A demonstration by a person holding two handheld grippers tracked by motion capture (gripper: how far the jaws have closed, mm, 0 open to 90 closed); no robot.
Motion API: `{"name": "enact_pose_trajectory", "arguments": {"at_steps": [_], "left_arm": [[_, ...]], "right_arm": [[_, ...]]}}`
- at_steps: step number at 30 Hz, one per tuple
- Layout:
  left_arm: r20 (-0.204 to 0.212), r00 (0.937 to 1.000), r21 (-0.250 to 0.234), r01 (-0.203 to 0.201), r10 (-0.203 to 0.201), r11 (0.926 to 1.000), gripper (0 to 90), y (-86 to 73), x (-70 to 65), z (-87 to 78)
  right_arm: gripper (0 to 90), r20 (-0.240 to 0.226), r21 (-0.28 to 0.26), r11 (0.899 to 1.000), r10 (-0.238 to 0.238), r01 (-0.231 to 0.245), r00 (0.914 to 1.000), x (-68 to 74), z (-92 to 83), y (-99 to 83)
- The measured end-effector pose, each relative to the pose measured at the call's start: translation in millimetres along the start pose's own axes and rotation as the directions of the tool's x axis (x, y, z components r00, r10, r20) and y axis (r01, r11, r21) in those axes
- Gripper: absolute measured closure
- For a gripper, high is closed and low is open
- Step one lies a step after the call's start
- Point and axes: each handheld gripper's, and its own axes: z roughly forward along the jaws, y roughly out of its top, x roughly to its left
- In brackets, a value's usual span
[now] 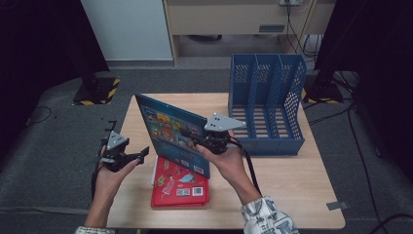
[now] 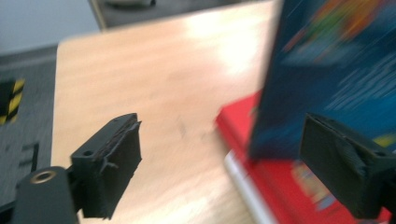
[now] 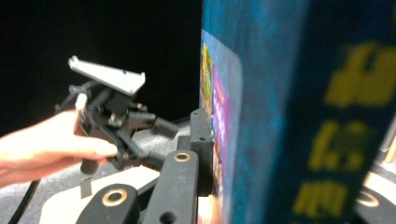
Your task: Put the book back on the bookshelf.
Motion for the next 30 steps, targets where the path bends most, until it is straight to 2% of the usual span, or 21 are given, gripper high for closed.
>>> {"name": "enact_pose_trajectory", "arguments": {"at_steps": [3, 5, 6, 7, 9, 13, 14, 18, 22, 30], "left_arm": [[-0.035, 0.9992, 0.055, 0.022, -0.020, 0.9982, 9.3, -19.0, 11.6, 12.0], [-0.045, 0.9988, 0.071, 0.020, -0.017, 0.9973, 8.9, -22.6, 14.4, 14.3], [-0.069, 0.9970, 0.094, 0.042, -0.035, 0.9947, 8.5, -29.3, 22.7, 17.1], [-0.069, 0.9970, 0.094, 0.042, -0.035, 0.9947, 8.5, -29.3, 22.7, 17.1], [-0.089, 0.9934, 0.068, 0.079, -0.072, 0.9946, 7.3, -34.4, 31.2, 16.7], [-0.107, 0.9912, 0.100, 0.090, -0.079, 0.9909, 6.3, -40.5, 37.3, 20.1], [-0.105, 0.9913, 0.108, 0.090, -0.079, 0.9901, 6.3, -41.1, 37.2, 21.6], [-0.091, 0.9951, 0.136, 0.051, -0.038, 0.9894, 5.5, -42.1, 33.0, 26.9], [-0.091, 0.9958, 0.175, 0.018, -0.002, 0.9843, 5.2, -43.6, 29.6, 32.0], [-0.090, 0.9959, 0.192, 0.023, -0.006, 0.9812, 5.0, -45.6, 29.7, 34.2]], "right_arm": [[83.2, 0.019, -0.005, 1.000, 0.002, -0.002, 0.9998, -0.3, -1.8, 1.2], [83.3, 0.026, -0.006, 1.000, 0.004, -0.004, 0.9996, -0.4, -2.6, 2.3], [83.3, 0.031, -0.005, 1.000, 0.003, -0.003, 0.9995, -0.9, -3.0, 2.9], [83.3, 0.031, -0.005, 1.000, 0.003, -0.003, 0.9995, -0.9, -3.0, 2.9], [83.3, 0.042, -0.005, 1.000, 0.008, -0.007, 0.9991, -2.1, -3.9, 4.6], [83.4, 0.066, -0.005, 1.000, 0.011, -0.011, 0.9978, -4.0, -5.7, 7.9], [83.4, 0.069, -0.005, 1.000, 0.009, -0.009, 0.9976, -4.4, -6.0, 8.5], [83.4, 0.090, -0.002, 1.000, 0.009, -0.009, 0.9959, -6.4, -8.9, 11.6], [83.4, 0.117, -0.001, 1.000, 0.019, -0.019, 0.9929, -9.7, -14.2, 14.4], [83.4, 0.172, -0.015, 0.999, 0.033, -0.031, 0.9845, -17.2, -29.6, 23.7]]}}
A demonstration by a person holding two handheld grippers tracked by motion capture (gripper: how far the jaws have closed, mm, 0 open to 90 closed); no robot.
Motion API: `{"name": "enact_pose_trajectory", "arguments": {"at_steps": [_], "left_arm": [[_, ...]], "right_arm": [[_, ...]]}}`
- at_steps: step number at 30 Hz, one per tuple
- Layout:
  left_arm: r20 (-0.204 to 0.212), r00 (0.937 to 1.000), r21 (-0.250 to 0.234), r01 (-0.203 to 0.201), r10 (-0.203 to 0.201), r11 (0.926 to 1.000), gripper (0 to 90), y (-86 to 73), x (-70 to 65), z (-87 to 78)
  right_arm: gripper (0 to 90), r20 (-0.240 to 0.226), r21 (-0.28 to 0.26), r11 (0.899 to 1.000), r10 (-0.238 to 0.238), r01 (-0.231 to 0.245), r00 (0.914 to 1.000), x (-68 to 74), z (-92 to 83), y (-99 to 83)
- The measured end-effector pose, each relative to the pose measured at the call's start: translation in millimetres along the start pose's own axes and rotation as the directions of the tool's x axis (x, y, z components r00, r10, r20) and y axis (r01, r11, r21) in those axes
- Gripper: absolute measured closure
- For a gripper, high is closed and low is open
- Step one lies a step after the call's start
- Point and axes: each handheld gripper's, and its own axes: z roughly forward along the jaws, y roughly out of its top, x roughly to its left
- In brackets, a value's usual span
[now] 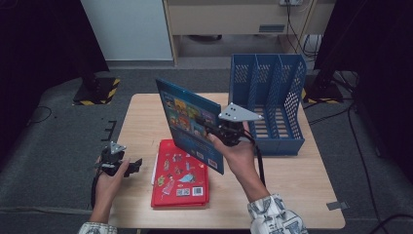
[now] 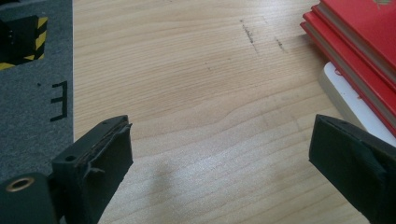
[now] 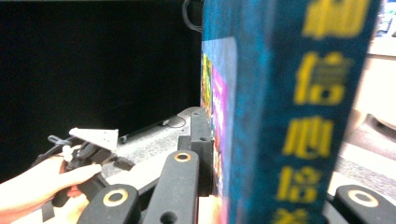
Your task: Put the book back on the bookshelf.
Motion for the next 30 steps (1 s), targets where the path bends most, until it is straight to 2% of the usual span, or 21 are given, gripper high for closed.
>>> {"name": "enact_pose_trajectory", "arguments": {"at_steps": [4, 11, 16, 21, 25, 30], "left_arm": [[0.007, 0.9999, 0.026, -0.008, 0.008, 0.9996, 4.0, -1.9, -1.4, 5.5], [0.006, 1.0000, 0.027, 0.000, 0.000, 0.9996, 4.0, -2.6, -0.1, 5.7], [0.006, 1.0000, 0.025, -0.001, 0.001, 0.9997, 4.0, -2.3, -0.4, 5.6], [0.004, 1.0000, 0.023, -0.001, 0.001, 0.9997, 4.0, -2.2, -0.3, 5.2], [0.002, 1.0000, 0.021, 0.001, -0.001, 0.9998, 4.1, -1.9, -0.4, 5.1], [0.002, 1.0000, 0.020, 0.003, -0.003, 0.9998, 4.1, -1.8, -0.1, 5.0]], "right_arm": [[83.4, 0.040, -0.012, 1.000, 0.020, -0.020, 0.9990, -7.3, -8.9, 8.6], [83.4, 0.088, -0.023, 0.999, 0.025, -0.024, 0.9958, -15.1, -19.7, 20.2], [83.4, 0.105, -0.040, 0.998, 0.042, -0.038, 0.9936, -18.9, -27.0, 26.5], [83.4, 0.141, -0.058, 0.997, 0.051, -0.043, 0.9887, -22.3, -37.5, 35.2], [83.4, 0.187, -0.071, 0.996, 0.063, -0.051, 0.9804, -28.2, -48.5, 42.0], [83.4, 0.219, -0.087, 0.995, 0.074, -0.057, 0.9730, -35.0, -59.6, 46.9]]}}
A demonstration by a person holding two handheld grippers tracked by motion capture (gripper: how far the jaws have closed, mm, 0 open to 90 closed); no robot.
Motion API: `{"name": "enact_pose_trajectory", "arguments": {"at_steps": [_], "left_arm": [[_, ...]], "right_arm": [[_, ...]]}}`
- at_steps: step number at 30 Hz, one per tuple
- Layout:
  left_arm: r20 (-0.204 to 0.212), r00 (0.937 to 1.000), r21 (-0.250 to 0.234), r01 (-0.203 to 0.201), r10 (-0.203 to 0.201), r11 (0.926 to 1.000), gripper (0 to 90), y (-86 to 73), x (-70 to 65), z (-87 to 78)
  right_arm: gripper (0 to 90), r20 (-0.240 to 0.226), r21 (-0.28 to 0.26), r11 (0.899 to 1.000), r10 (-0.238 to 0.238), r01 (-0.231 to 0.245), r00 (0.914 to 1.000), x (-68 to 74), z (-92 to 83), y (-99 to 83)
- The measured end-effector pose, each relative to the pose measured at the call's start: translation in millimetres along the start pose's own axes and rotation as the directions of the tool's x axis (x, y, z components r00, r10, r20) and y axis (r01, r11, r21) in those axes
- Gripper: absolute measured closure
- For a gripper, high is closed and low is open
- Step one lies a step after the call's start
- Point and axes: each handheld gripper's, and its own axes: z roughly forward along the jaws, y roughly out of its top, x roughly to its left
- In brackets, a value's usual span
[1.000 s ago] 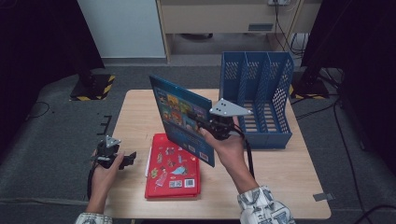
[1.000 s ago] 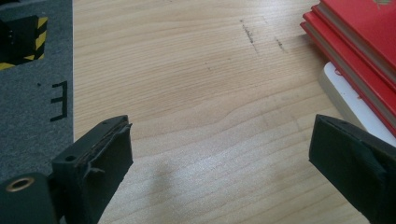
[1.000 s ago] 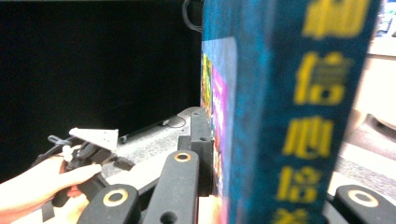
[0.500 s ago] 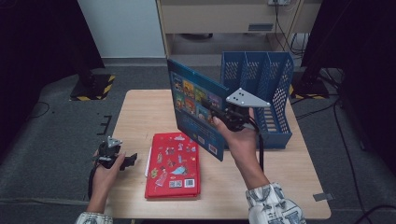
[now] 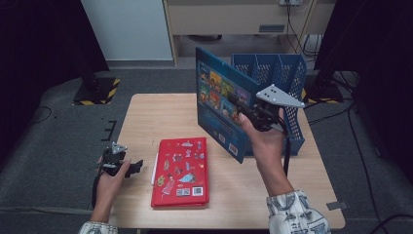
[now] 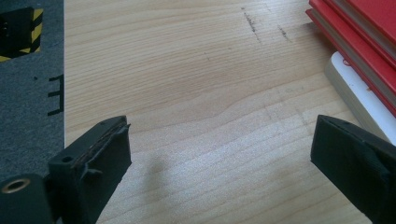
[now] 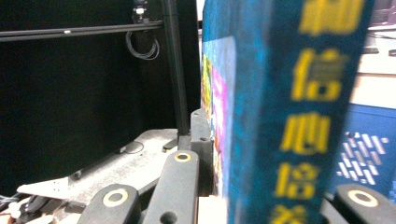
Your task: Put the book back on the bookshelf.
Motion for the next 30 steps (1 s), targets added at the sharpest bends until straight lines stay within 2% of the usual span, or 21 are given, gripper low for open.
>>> {"name": "enact_pose_trajectory", "arguments": {"at_steps": [10, 16, 24, 30], "left_arm": [[-0.006, 1.0000, -0.001, 0.004, -0.004, 1.0000, 4.1, 0.1, 0.6, -0.5], [-0.006, 1.0000, 0.001, 0.004, -0.004, 1.0000, 4.1, -0.2, 0.6, -0.6], [-0.001, 1.0000, 0.003, 0.006, -0.006, 1.0000, 4.1, -0.1, 0.8, -0.1], [-0.008, 0.9999, 0.000, 0.015, -0.015, 0.9999, 4.2, -0.6, 2.7, -0.4]], "right_arm": [[83.4, 0.073, -0.009, 1.000, -0.005, 0.006, 0.9973, -14.2, -17.9, 7.3], [83.4, 0.100, -0.010, 1.000, -0.001, 0.002, 0.9950, -21.2, -25.5, 10.2], [83.3, 0.150, -0.006, 1.000, -0.007, 0.008, 0.9886, -30.8, -34.8, 12.6], [83.3, 0.197, -0.002, 1.000, -0.009, 0.010, 0.9803, -40.1, -38.3, 11.6]]}}
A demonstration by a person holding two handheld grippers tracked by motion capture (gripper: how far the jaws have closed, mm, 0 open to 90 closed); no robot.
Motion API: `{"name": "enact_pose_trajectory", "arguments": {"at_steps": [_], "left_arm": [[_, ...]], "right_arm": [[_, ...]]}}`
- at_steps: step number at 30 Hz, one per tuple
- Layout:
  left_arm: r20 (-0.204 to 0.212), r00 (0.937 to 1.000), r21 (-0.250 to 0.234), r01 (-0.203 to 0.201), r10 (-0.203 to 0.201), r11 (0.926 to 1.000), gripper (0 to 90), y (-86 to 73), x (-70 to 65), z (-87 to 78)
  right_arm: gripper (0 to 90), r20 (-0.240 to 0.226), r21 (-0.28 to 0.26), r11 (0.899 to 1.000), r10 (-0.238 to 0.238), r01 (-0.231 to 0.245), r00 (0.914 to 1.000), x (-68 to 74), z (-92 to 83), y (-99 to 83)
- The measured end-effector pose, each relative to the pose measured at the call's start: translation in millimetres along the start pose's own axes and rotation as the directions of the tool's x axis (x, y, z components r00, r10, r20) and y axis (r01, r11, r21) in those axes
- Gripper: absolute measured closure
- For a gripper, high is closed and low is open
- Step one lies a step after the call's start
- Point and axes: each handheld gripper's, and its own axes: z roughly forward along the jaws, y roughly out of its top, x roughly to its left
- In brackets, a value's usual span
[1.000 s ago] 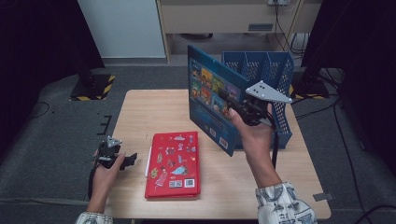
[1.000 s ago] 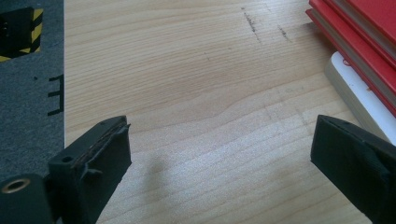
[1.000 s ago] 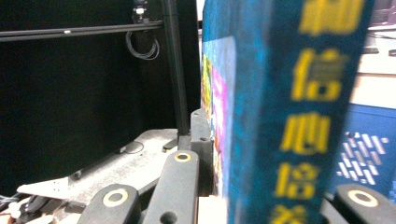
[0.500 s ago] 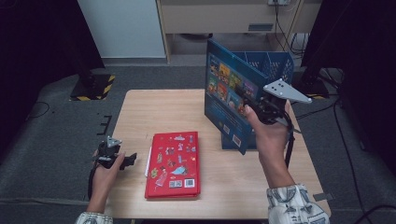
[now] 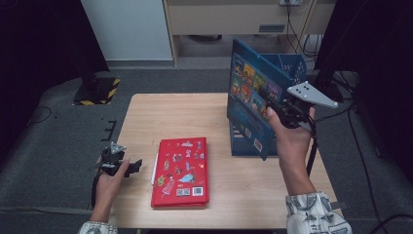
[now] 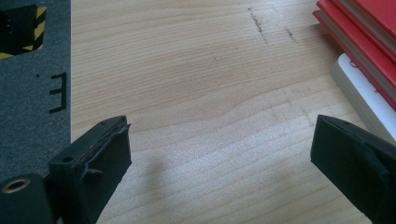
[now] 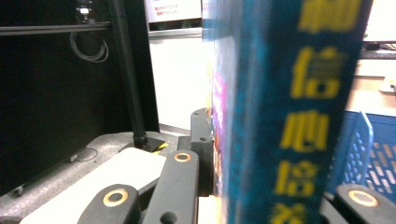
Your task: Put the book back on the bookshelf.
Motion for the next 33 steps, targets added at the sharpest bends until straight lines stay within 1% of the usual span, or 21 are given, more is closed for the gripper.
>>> {"name": "enact_pose_trajectory", "arguments": {"at_steps": [3, 4, 5, 6, 7, 14, 15, 17, 19, 20, 21, 23, 25, 26, 28, 33], "left_arm": [[0.003, 1.0000, 0.002, -0.008, 0.008, 1.0000, 4.1, 0.3, -1.6, 0.6], [0.003, 1.0000, 0.002, -0.008, 0.008, 1.0000, 4.2, 0.3, -1.6, 0.6], [0.004, 1.0000, 0.001, -0.009, 0.009, 1.0000, 4.1, 0.5, -2.0, 0.8], [0.004, 1.0000, 0.001, -0.009, 0.009, 1.0000, 4.1, 0.5, -2.0, 0.8], [0.003, 0.9999, 0.002, -0.010, 0.010, 1.0000, 4.1, 0.5, -2.0, 0.9], [0.005, 0.9999, 0.004, -0.014, 0.014, 0.9999, 4.2, 0.5, -2.7, 1.2], [0.007, 0.9999, 0.006, -0.014, 0.014, 0.9999, 4.2, 0.3, -2.9, 1.1], [0.006, 0.9999, 0.006, -0.014, 0.014, 0.9999, 4.1, 0.0, -3.1, 1.1], [0.001, 0.9999, 0.002, -0.013, 0.013, 0.9999, 4.2, 0.1, -2.5, 0.9], [0.001, 0.9999, 0.002, -0.013, 0.013, 0.9999, 4.3, 0.1, -2.5, 0.9], [0.000, 0.9999, 0.002, -0.012, 0.012, 0.9999, 4.3, 0.3, -2.4, 1.2], [0.002, 0.9999, 0.002, -0.013, 0.013, 0.9999, 4.4, 0.5, -2.6, 1.2], [0.001, 0.9999, 0.000, -0.014, 0.014, 0.9999, 4.4, 0.9, -2.6, 1.0], [0.001, 0.9999, 0.000, -0.014, 0.014, 0.9999, 4.4, 0.9, -2.6, 1.0], [-0.002, 0.9999, -0.001, -0.014, 0.014, 0.9999, 4.4, 1.5, -1.7, 1.0], [-0.006, 0.9999, 0.000, -0.016, 0.016, 0.9999, 4.4, 2.3, -1.2, 2.0]], "right_arm": [[83.3, 0.020, 0.002, 1.000, 0.009, -0.009, 0.9998, -4.9, 0.0, -0.3], [83.3, 0.020, 0.002, 1.000, 0.009, -0.009, 0.9998, -4.9, 0.0, -0.3], [83.3, 0.033, 0.003, 1.000, 0.013, -0.013, 0.9994, -8.0, 0.3, -0.4], [83.3, 0.033, 0.003, 1.000, 0.013, -0.013, 0.9994, -8.0, 0.3, -0.4], [83.3, 0.049, 0.003, 1.000, 0.016, -0.016, 0.9987, -10.7, 0.9, -0.6], [83.3, 0.077, 0.010, 1.000, 0.023, -0.023, 0.9968, -17.6, 7.2, -1.8], [83.3, 0.089, 0.014, 0.999, 0.027, -0.029, 0.9957, -20.3, 13.1, -3.6], [83.3, 0.091, 0.015, 0.999, 0.032, -0.034, 0.9953, -21.2, 15.2, -4.3], [83.3, 0.097, 0.019, 0.999, 0.041, -0.043, 0.9945, -24.5, 23.0, -6.6], [83.3, 0.097, 0.019, 0.999, 0.041, -0.043, 0.9945, -24.5, 23.0, -6.6], [83.3, 0.098, 0.020, 0.999, 0.045, -0.047, 0.9942, -26.4, 28.3, -7.9], [83.3, 0.099, 0.021, 0.999, 0.048, -0.050, 0.9939, -27.2, 29.8, -8.4], [83.3, 0.109, 0.023, 0.998, 0.058, -0.061, 0.9924, -29.8, 36.1, -10.7], [83.3, 0.109, 0.023, 0.998, 0.058, -0.061, 0.9924, -29.8, 36.1, -10.7], [83.3, 0.122, 0.025, 0.998, 0.058, -0.062, 0.9908, -32.0, 41.7, -12.8], [83.3, 0.132, 0.026, 0.997, 0.064, -0.068, 0.9892, -35.6, 47.8, -16.1]]}}
